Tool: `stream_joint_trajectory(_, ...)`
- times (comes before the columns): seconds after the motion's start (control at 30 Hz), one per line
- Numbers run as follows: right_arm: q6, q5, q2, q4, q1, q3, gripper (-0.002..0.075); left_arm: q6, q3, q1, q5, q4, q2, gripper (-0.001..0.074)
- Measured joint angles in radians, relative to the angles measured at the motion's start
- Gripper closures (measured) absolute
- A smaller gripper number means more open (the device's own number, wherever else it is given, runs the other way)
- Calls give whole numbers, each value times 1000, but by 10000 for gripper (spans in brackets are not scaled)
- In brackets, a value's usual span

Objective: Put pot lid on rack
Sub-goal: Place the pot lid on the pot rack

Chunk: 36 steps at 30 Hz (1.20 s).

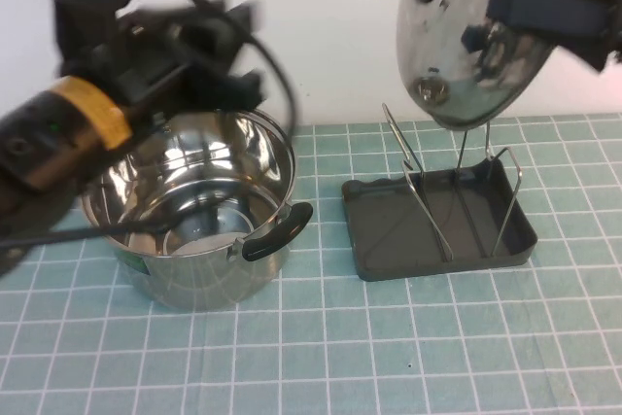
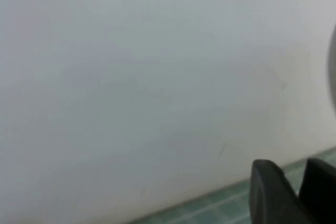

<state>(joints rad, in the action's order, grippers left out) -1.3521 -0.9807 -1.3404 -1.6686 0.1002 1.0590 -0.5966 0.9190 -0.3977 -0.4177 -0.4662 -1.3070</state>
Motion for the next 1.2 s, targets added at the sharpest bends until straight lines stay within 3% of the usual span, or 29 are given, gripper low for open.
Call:
stream_joint_trajectory(0.1,-84,-2,-61,23,0,2,683,4,0,10,250,-56,53,672)
stream_joint_trajectory(0.2,-169,0,-129,44,0,2,683,4,0,14,438,-102,92,715)
stream_joint_trajectory(0.47,-365,51,-265,148,0,39,683,4,0,14,635,-64,191,733)
stream_joint_trajectory(0.67,-405,104,-320,251,0,59,683,4,0,-1,775,-51,277,733)
stream_joint_trajectory(1.2,-399,109,-402,389,0,64,683,16,-171,-154,695,-44,410,734)
